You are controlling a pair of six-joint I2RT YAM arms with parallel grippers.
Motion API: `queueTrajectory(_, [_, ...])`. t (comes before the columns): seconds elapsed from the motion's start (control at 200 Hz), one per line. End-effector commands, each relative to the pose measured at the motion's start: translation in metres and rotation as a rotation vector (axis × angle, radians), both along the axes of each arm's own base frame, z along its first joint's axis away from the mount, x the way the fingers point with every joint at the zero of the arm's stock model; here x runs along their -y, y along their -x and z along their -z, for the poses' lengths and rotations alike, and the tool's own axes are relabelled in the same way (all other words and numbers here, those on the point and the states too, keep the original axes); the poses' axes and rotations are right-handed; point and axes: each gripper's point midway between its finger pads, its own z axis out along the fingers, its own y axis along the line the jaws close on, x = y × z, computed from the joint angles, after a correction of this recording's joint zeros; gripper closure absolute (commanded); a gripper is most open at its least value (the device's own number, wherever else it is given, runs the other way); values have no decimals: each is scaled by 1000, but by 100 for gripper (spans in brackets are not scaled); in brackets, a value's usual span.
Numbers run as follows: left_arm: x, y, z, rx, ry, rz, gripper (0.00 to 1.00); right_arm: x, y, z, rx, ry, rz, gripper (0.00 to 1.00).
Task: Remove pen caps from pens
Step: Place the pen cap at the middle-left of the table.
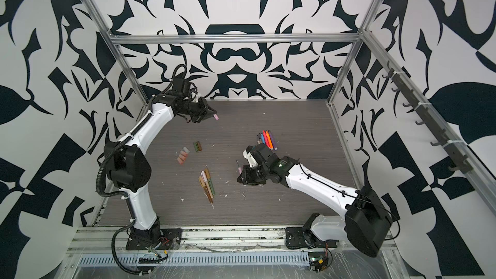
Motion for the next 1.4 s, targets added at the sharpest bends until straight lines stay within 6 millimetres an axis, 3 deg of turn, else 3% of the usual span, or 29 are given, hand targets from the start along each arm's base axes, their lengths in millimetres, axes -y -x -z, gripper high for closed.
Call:
queueTrajectory(0.0, [-13,20,30,-80,-111,32,100,4,-5,-14,42,-21,39,100])
queueTrajectory(0.275, [-96,36,101,-249,-347,-14,100,10,1,-11,40,-2,26,100])
queueTrajectory(0.495, [-126,47,150,-362,-479,41,100,13,2,-10,38,6,40,100])
queueTrajectory(0.925, [-144,38,187,-424,-585,105,100,25,7,-10,38,19,79,100])
queueTrajectory(1.395, [-137,37,188,-421,-543,95,82,28,7,-8,38,25,92,100])
